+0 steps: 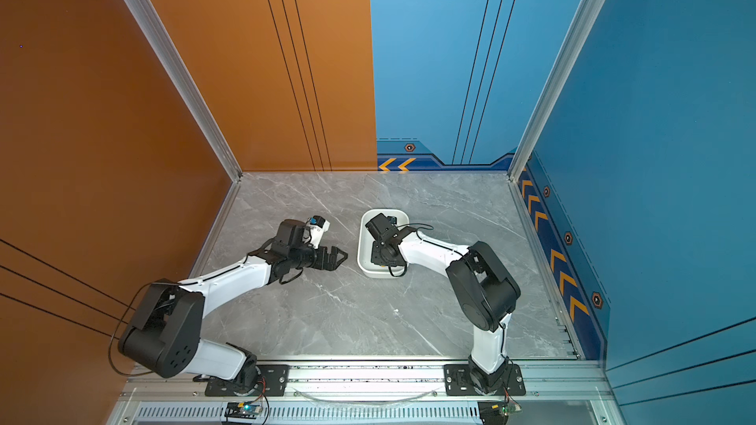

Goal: Put the screwdriver in the bin

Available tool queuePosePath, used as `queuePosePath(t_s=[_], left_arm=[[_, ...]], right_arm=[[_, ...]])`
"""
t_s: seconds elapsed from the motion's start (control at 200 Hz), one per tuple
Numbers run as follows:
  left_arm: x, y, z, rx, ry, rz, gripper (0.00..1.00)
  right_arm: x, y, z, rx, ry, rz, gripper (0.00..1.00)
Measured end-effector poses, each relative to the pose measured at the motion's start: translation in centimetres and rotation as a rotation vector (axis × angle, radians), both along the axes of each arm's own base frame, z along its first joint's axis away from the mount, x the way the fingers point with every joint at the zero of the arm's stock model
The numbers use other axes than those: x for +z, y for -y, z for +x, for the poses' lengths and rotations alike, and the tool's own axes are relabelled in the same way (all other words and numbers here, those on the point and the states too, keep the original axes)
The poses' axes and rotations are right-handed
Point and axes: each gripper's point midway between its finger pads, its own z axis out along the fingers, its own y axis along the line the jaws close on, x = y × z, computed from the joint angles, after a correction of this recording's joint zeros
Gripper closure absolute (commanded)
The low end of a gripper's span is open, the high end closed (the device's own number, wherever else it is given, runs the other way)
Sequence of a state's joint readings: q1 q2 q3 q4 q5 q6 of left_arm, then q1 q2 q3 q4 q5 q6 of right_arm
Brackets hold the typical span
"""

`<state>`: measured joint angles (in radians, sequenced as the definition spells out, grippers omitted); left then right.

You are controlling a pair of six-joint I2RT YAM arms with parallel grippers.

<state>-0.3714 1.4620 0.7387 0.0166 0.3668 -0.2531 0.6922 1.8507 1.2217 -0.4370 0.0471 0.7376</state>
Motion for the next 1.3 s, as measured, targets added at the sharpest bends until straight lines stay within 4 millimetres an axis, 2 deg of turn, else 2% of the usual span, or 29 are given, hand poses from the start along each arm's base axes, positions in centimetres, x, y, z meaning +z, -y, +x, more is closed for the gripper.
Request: queuePosePath(t_s=[0.07,0.175,0.28,0.431,0.496,0.986,1.157,1.227,1.297], left_arm=[[0.0,0.0,0.0,-0.001,0.001,0.002,0.02],[0.0,-0.1,-0.1,0.001,0.0,0.002,0.02],[0.1,-0.3,-0.1,0.004,0.001,0.002,0.02],[0.2,-0.3,-0.1,0.006,0.003,0.002,0.02],[0.2,-0.4,-0.1,0.007,0.002,0.002,0.02],[0.2,-0.5,0.0,0.01,0.002,0.002,0.02],[0.1,-0.5,0.0,0.012,0.001,0.006,0.02],[0.0,-0.7,-0.1,0.014,0.002,0.02,0.02],[0.1,-1.1,-0.2,0.014,0.008,0.043,0.02]], right_arm=[[-0.4,0.1,0.0,-0.002,-0.007,-0.009,0.91],[-1.0,0.2,-0.1,-0.002,-0.017,-0.018,0.81],[-1.2,0.2,-0.2,-0.002,-0.022,-0.022,0.78],[-1.2,0.3,-0.1,-0.008,-0.02,-0.024,0.58],[-1.2,0.3,-0.1,-0.01,-0.018,-0.025,0.53],[-0.9,0.3,0.0,-0.001,-0.014,-0.031,0.45],[1.4,0.3,0.5,0.02,0.02,-0.043,0.36],[3.6,0.5,0.7,0.037,0.054,-0.03,0.33],[6.8,1.3,1.1,0.064,0.114,-0.005,0.31]])
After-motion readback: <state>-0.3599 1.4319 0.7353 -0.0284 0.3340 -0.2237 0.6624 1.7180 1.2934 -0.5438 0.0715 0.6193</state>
